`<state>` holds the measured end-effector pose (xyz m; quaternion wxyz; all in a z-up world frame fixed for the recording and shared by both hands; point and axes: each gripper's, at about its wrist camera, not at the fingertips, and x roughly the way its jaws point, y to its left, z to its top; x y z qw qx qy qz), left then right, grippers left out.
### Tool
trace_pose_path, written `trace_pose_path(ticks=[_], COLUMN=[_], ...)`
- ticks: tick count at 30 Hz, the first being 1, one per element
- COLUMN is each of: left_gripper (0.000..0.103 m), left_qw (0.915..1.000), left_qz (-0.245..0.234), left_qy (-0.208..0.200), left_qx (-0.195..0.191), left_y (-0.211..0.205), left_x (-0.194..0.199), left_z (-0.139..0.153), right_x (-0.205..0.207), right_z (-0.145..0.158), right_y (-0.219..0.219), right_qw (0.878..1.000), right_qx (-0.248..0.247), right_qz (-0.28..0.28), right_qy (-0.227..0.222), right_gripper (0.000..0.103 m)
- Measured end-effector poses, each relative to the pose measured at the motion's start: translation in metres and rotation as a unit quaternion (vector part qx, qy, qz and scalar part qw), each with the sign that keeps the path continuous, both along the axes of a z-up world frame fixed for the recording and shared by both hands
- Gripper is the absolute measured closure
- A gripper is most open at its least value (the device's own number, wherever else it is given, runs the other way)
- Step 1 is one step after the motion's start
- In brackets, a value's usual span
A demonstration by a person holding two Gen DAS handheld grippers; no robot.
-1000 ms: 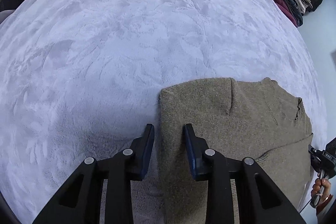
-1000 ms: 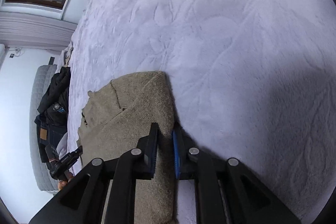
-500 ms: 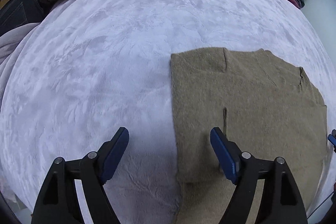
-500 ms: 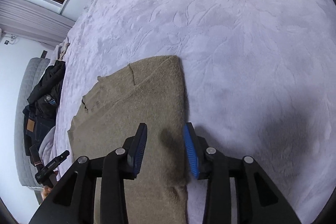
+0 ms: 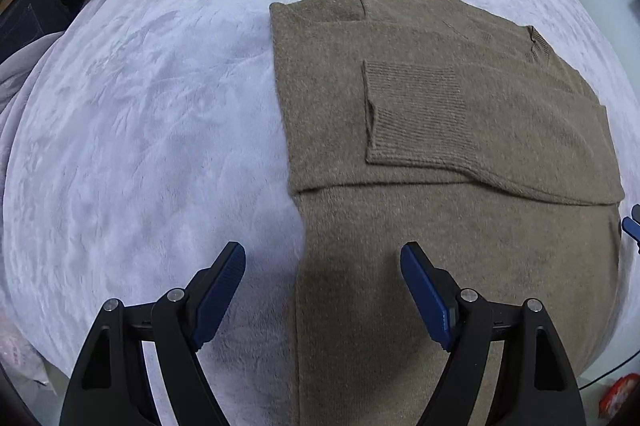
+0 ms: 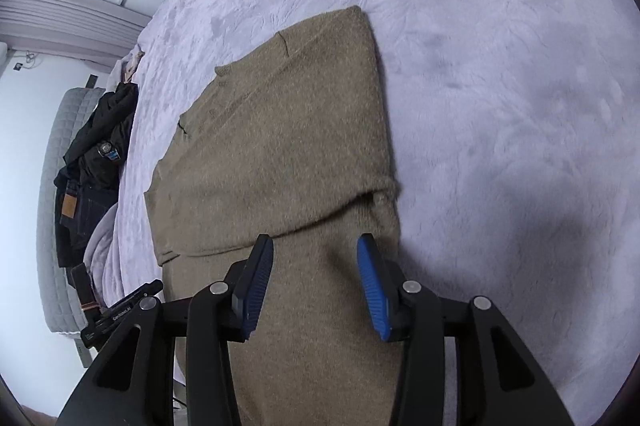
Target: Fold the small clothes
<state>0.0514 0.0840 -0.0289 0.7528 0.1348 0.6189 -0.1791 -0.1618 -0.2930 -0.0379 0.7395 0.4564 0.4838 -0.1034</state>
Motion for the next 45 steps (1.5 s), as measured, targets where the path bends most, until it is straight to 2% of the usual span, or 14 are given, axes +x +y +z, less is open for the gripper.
trace_pose_path(ticks=[4,5,6,8,11,14,16,18,20,27,32,36,41,45], left_gripper=[0.022,0.022,0.022,0.022,0.022,0.022,0.022,0.022,0.022,0.022,0.022,0.022,0.022,0.022], left_qw=[0.9999,0.9998,0.9996,0.9983,0.9984,0.9985,0.9985,0.9985,0.9985,0.9984,0.9981,0.9976,0.9964,0.9948], left_qz=[-0.001,0.0,-0.003,-0.01,-0.003,0.006,0.006,0.001,-0.003,-0.027,-0.048,-0.063,-0.08,-0.098], left_qy=[-0.005,-0.007,-0.01,-0.014,-0.005,0.001,0.005,0.006,0.011,0.019,0.02,0.022,0.025,0.027], left_qx=[0.012,0.019,0.028,0.057,0.056,0.054,0.054,0.055,0.053,0.045,0.033,0.02,0.006,0.013], left_y=[-0.004,-0.005,-0.005,-0.003,0.006,0.013,0.014,0.014,0.013,0.014,0.016,0.02,0.027,0.037], left_x=[-0.013,-0.016,-0.018,-0.024,-0.029,-0.031,-0.035,-0.04,-0.046,-0.072,-0.092,-0.106,-0.111,-0.114], left_z=[-0.003,-0.006,-0.011,-0.023,-0.028,-0.023,-0.019,-0.013,-0.008,0.021,0.039,0.051,0.052,0.045], right_x=[0.0,0.002,0.004,0.008,0.005,-0.001,-0.003,-0.005,-0.007,-0.013,-0.025,-0.033,-0.043,-0.052], right_z=[-0.012,-0.017,-0.022,-0.028,-0.031,-0.022,-0.014,-0.006,0.003,0.026,0.041,0.05,0.061,0.061], right_y=[-0.006,-0.01,-0.014,-0.016,-0.016,-0.013,-0.007,0.004,0.016,0.069,0.103,0.125,0.148,0.161], right_qw=[0.999,0.997,0.997,0.998,0.999,0.999,0.999,0.999,0.999,0.996,0.996,0.996,0.997,0.996], right_qx=[0.019,0.029,0.033,0.006,-0.007,-0.011,-0.013,-0.016,-0.018,-0.022,-0.019,-0.022,-0.035,-0.042], right_qz=[-0.048,-0.064,-0.074,-0.063,-0.046,-0.037,-0.018,0.002,0.019,0.07,0.078,0.078,0.068,0.062], right_qy=[-0.009,-0.012,-0.011,0.019,0.029,0.031,0.032,0.033,0.028,0.047,0.046,0.042,0.029,0.041], right_gripper=[0.056,0.069,0.094,0.094,0.096,0.093,0.085,0.058,0.045,0.045,0.037,0.037,0.027,0.027])
